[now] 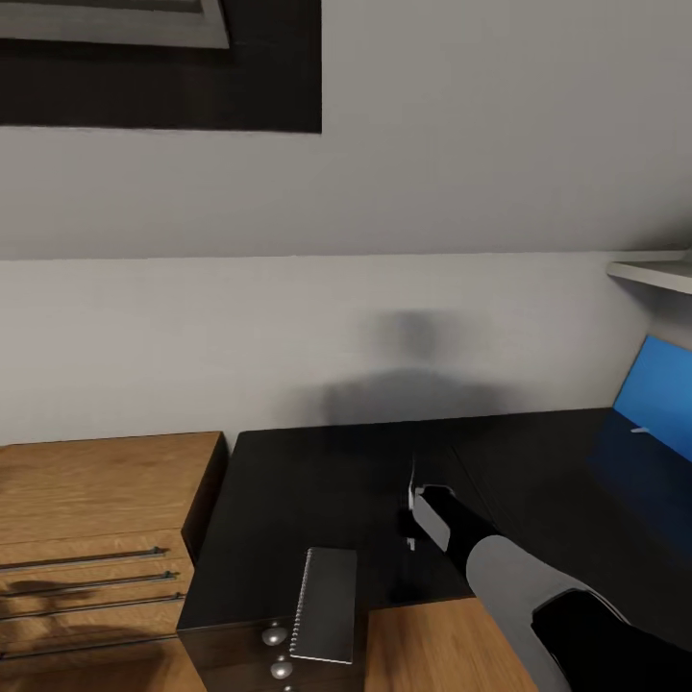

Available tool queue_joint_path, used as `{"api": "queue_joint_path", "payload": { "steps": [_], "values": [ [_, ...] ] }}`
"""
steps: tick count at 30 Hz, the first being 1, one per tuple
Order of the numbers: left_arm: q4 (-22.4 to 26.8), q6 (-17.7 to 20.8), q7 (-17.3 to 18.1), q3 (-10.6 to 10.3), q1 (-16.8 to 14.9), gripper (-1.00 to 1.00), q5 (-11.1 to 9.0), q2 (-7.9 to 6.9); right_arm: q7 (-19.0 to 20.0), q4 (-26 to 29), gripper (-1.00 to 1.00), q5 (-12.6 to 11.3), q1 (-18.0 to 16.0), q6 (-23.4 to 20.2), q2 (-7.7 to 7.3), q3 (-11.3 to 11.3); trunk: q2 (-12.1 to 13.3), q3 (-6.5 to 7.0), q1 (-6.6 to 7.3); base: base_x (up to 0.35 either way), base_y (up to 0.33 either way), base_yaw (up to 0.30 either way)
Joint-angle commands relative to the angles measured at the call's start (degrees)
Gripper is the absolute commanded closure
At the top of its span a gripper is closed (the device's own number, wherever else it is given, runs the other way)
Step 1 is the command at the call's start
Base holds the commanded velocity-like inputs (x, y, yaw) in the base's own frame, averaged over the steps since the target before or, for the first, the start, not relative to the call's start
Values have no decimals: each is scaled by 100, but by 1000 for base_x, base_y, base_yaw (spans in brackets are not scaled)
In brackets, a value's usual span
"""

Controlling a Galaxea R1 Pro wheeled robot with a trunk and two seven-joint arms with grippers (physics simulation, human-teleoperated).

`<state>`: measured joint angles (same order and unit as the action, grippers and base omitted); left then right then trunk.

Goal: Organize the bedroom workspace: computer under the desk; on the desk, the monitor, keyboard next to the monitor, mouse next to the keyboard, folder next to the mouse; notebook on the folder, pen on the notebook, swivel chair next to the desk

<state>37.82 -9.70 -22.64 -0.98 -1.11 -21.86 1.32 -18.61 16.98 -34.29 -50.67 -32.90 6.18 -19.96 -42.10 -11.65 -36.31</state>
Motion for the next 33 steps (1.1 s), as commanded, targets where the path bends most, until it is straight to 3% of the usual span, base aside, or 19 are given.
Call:
{"api": "queue_joint_path", "payload": {
  "steps": [1,4,33],
  "values": [
    [13,-31,-16,-10,-3,-100,-54,0,-47,9,100,-92,-4,-72,-5,-43,-7,-9,-1,0,0,0],
    [26,-32,-20,-8,-3,-100,-55,0,-47,13,100,-124,-4,-136,-11,-38,-7,-9,-1,0,0,0],
    [24,-30,-13,1,-3,-100,-64,8,-38,16,100,-140,-4,-142,-3,-52,-1170,-529,-638,0,0,0]
  ]
}}
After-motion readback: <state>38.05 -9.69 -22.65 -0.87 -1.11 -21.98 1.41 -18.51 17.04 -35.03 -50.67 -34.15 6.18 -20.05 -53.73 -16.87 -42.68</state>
